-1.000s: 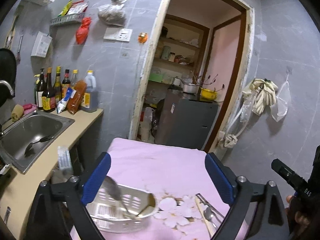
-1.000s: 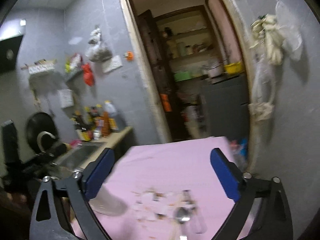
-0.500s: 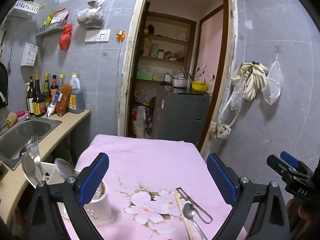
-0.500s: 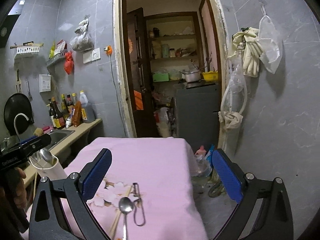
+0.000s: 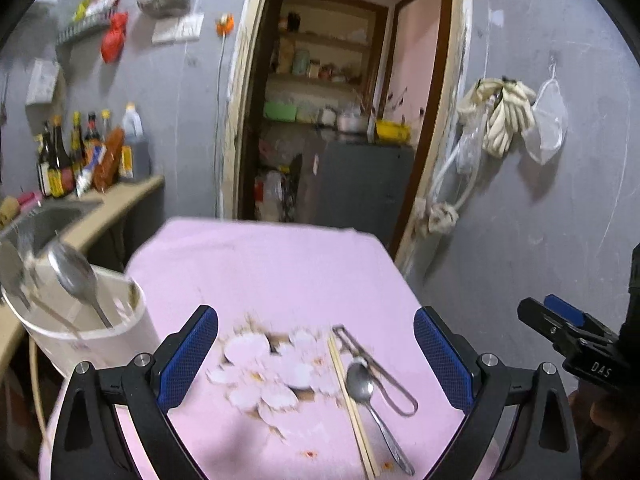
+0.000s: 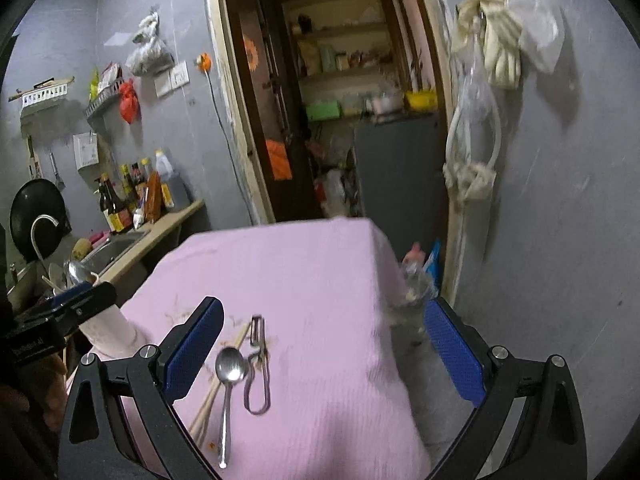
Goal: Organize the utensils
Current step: 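Return both tools to the remaining utensils on the cloth, then close the right gripper on the metal peeler while the left gripper grasps a chopstick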
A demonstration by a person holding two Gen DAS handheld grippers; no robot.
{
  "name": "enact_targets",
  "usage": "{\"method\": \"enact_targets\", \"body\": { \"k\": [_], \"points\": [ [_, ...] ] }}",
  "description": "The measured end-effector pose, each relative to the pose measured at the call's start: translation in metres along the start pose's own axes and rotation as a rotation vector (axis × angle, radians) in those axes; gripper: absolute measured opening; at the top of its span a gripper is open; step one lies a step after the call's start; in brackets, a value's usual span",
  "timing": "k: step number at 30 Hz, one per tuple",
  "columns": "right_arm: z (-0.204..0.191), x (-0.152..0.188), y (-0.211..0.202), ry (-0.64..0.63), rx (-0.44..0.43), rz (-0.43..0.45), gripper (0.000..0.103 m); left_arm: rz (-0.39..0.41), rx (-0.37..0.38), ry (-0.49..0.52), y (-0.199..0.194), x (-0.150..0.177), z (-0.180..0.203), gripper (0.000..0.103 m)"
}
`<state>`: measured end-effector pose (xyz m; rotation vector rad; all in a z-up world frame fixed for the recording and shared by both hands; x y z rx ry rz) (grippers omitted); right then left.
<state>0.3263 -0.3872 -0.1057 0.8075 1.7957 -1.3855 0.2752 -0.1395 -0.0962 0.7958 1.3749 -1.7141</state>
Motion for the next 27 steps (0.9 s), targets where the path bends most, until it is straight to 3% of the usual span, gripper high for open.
{"method": "enact_targets", "body": {
  "k": [5,11,22,27],
  "points": [
    [0.006,0.021,0.034,0.017,-0.028,-0.084,0.098,-0.077,0.009,-0.028,0.027,0.020,-0.007,0.098],
    [0.003,0.043,0.080,0.031,-0.084,-0.167,0.091,-0.154,0.016,-0.029,0.058,0.038,-0.013,0.082],
    [-0.037,0.073,0.144,-0.038,-0.229,-0.315,0.038,-0.266,0.119,-0.113,0.090,0.059,-0.017,0.052],
    [-0.051,0.073,0.156,-0.073,-0.271,-0.333,0.029,-0.311,0.173,-0.109,0.099,0.068,-0.008,0.036]
  ]
}}
Point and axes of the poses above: each gripper's, at about its wrist camera, not at the fingertips, and y roughly the way its jaws point, z to its right, x to its underside, the point moved 5 cm from there along y, roughly the way its jaws point, and after that the axes turned 5 degrees about x, right-handed, at the moved point
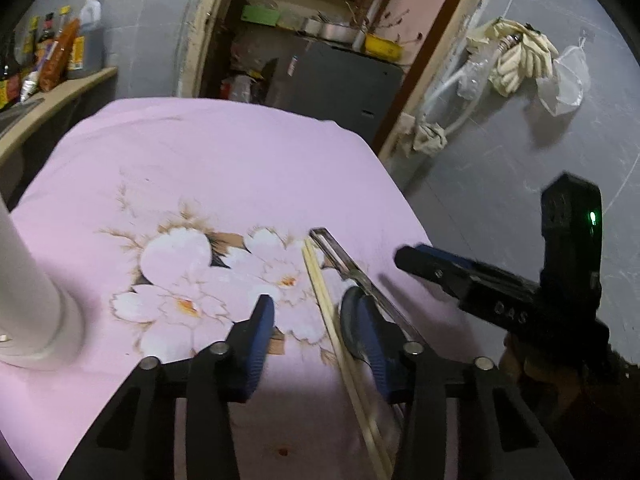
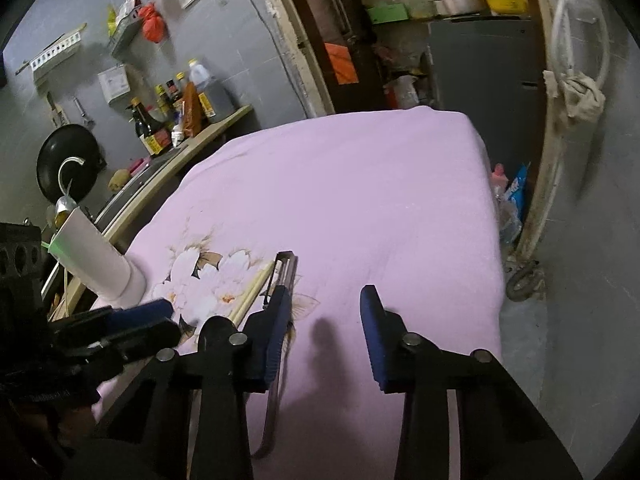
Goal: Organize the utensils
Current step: 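Close the right gripper on the metal peeler while the left gripper grasps a chopstick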
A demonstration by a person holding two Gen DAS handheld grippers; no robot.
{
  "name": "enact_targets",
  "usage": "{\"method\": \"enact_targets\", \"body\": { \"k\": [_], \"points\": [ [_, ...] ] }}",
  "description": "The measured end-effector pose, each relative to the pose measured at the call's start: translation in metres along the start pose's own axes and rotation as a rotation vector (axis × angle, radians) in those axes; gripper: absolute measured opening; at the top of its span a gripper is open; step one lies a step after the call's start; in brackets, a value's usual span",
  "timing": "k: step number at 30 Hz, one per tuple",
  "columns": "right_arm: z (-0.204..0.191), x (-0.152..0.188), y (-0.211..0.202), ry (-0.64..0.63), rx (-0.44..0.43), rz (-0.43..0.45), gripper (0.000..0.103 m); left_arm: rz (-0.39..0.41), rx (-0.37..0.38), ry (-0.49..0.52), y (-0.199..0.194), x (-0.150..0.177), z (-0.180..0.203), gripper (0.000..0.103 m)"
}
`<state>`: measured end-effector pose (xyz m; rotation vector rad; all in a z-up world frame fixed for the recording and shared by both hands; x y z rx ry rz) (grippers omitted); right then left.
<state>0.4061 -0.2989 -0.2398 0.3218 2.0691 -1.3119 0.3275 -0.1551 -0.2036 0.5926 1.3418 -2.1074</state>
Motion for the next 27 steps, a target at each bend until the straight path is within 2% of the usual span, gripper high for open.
{"method": "enact_targets", "body": {
  "k": [2,12,22,27],
  "points": [
    [0.000,-0.001,0.002,-0.003,-0.011,-0.009,0.026,-0.012,0.017,0.001,0.002,0.001,0.002,0.033],
    [0.001,0.003,0.005,-0.001,-0.033,-0.037,0.026,-0.054,0.056,-0.006,0.017,0.000,0.002,0.015],
    [0.007,0.004,0.006,0.020,-0.032,-0.044,0.026,-0.094,0.091,-0.039,0.029,0.000,-0.001,0.014],
    [0.008,0.005,0.008,0.019,-0.037,-0.049,0.026,-0.103,0.084,-0.028,0.030,0.000,0.001,0.005]
  ]
}}
Point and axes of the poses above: each gripper's, at about its wrist camera, not at the fingertips, and y roughly the way its jaws point, z to its right, x to its underside, the point moved 5 cm from there along y, roughly the way its jaws point, and after that the axes turned 5 degrees about x, right-handed, at the moved point
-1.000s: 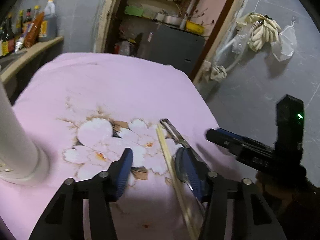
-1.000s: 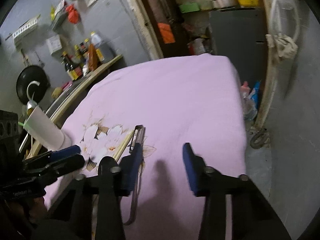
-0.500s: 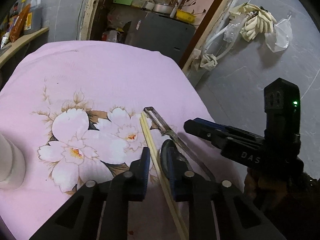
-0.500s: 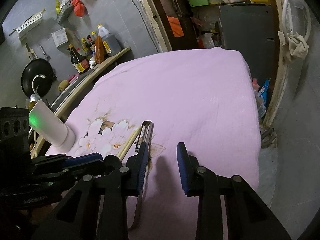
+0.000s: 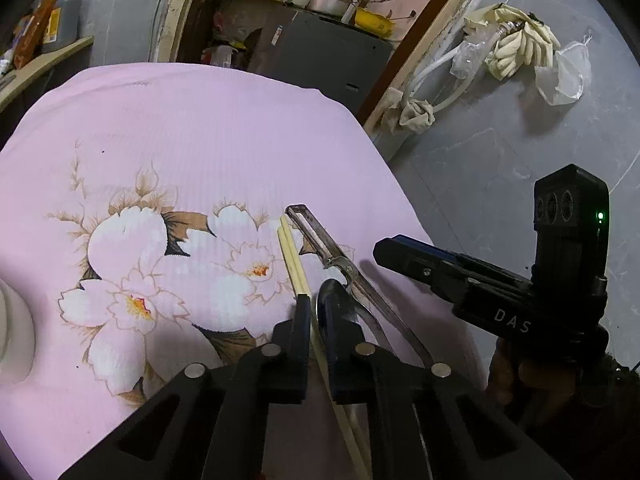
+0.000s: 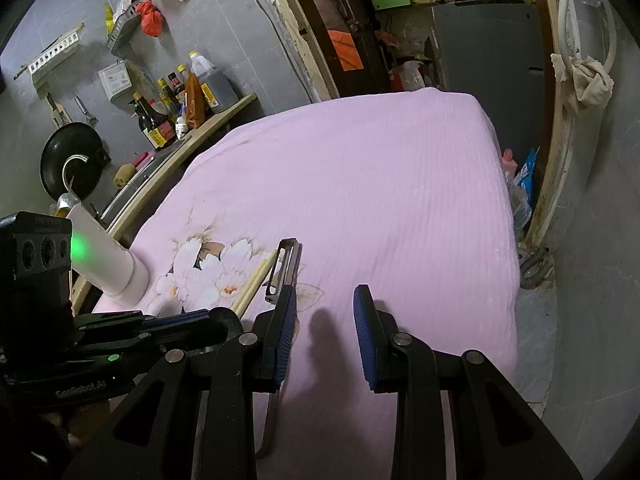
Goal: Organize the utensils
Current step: 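Close the right gripper on the metal peeler while the left gripper grasps a chopstick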
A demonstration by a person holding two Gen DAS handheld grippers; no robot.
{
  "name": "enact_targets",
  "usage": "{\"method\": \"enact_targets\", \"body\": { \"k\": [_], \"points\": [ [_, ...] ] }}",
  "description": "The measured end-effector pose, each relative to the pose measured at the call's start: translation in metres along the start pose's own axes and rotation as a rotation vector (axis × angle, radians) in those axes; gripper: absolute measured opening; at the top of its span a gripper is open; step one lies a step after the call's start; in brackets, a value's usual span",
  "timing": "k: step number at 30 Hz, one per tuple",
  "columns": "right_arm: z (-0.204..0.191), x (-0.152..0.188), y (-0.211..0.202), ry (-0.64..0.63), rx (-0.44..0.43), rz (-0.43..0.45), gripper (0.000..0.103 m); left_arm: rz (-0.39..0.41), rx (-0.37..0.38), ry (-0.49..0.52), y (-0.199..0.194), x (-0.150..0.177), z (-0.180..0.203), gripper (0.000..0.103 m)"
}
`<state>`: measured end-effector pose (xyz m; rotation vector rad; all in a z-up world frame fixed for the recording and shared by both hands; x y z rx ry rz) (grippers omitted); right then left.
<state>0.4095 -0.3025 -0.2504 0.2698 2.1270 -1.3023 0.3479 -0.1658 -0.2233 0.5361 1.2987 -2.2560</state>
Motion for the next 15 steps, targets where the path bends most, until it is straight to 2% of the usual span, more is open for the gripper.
{"method": "enact_targets", "body": {
  "k": [6,15],
  "points": [
    [-0.007,-0.001,0.005,-0.019,-0.022,-0.020,0.026,0.008,-0.021,-0.016,-0.007,-0.003,-0.003,0.004],
    [-0.028,-0.011,0.028,-0.084,-0.043,-0.105,0.026,0.050,-0.109,-0.069,-0.034,-0.008,-0.030,0.003]
  ]
}}
Point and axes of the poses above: each gripper's, at about its wrist camera, not at the fingertips, and y roughly the way its jaws point, z to its right, x to its underside, the point moved 5 cm from there along y, roughly the way its jaws point, and after that the axes turned 5 degrees about x, right-handed, at the moved point
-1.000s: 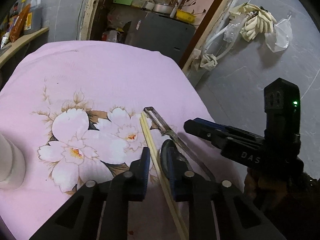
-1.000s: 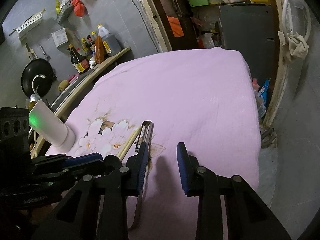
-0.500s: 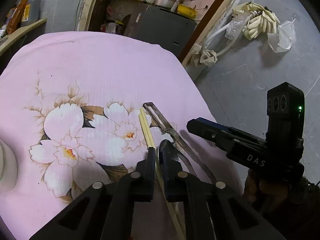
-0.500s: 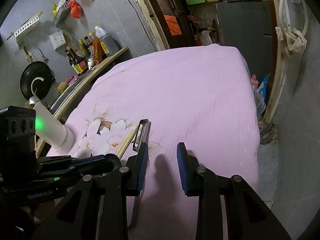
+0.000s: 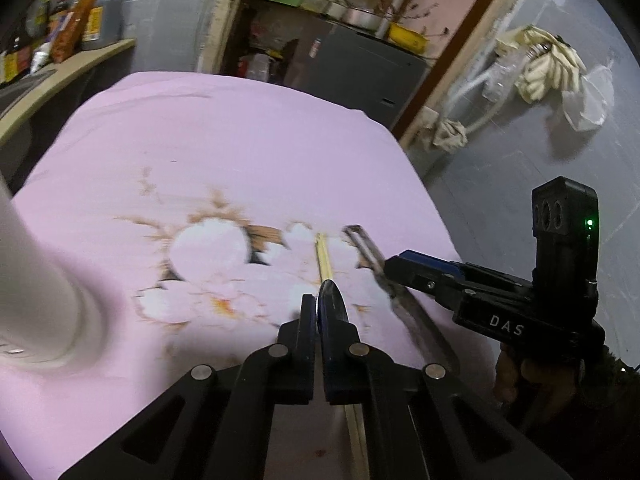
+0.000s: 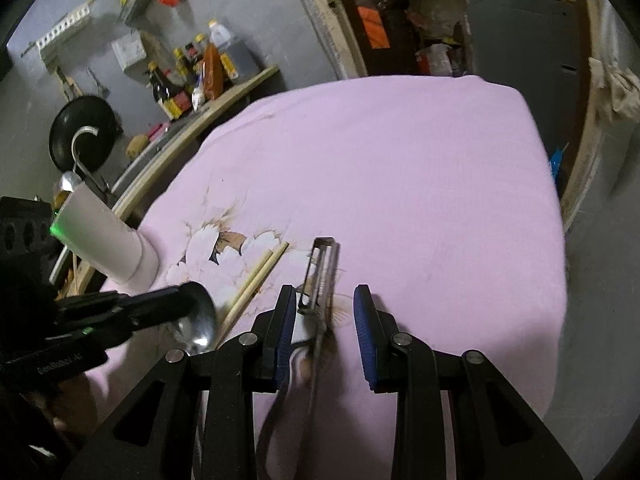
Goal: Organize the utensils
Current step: 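Close the right gripper on the metal peeler while the left gripper grasps a chopstick, then carry the peeler in the right gripper and chopstick in the left to the holder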
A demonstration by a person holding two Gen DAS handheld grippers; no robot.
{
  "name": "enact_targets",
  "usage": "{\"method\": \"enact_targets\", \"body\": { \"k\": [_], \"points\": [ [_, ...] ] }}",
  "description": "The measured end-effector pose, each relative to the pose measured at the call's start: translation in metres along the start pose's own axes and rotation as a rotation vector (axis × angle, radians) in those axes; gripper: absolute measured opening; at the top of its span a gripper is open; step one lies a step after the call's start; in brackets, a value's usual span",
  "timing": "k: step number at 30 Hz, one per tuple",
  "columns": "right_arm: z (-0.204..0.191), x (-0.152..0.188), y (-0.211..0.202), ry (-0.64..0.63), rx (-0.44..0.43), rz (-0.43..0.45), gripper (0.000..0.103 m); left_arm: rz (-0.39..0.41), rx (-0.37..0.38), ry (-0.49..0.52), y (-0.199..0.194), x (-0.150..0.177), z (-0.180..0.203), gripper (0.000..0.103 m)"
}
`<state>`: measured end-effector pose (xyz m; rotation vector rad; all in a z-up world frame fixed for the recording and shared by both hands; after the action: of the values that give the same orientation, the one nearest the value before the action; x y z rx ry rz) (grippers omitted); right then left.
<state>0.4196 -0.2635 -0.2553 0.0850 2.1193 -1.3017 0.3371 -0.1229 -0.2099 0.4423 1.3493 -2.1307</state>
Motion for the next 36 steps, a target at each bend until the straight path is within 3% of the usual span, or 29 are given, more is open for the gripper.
{"method": "enact_targets", "body": {
  "k": [8,14,15,18,22,24,29,36],
  "points": [
    [-0.017,-0.013,0.016,-0.033,0.085,-0.080,0.026,0.020,-0.043,-0.026,-0.008,0.000,-0.013,0.003],
    [-0.035,-0.017,0.020,-0.110,0.243,-0.179,0.022,0.050,-0.064,0.000,-0.018,-0.003,-0.007,0.002],
    [-0.038,-0.018,0.020,-0.120,0.271,-0.191,0.014,0.053,-0.070,0.006,-0.019,-0.004,-0.006,0.002],
    [-0.035,-0.018,0.014,-0.064,0.251,-0.194,0.011,0.067,-0.087,0.022,-0.026,-0.004,-0.004,0.002],
    [-0.026,-0.017,-0.018,0.076,0.161,-0.068,0.011,0.102,-0.112,0.038,-0.039,-0.009,-0.003,0.002],
    [-0.027,-0.019,-0.049,0.144,0.097,0.065,0.011,0.129,-0.126,0.058,-0.050,-0.011,-0.001,0.002],
    [-0.042,-0.016,-0.101,0.176,0.062,0.292,0.011,0.219,-0.142,0.104,-0.081,-0.019,0.005,0.002],
    [-0.074,-0.026,-0.140,0.179,0.037,0.459,0.011,0.337,-0.149,0.155,-0.132,-0.039,0.005,0.002]
  ]
}}
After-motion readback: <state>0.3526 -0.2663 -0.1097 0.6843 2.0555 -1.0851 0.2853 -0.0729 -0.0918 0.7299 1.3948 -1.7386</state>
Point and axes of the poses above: each gripper's, at about its wrist camera, not at the fingertips, and y roughly the way its jaws point, z to its right, x to its underside, the point moved 5 cm from there along y, roughly the way its jaws point, and after that the axes turned 5 degrees about x, right-handed, at the moved point
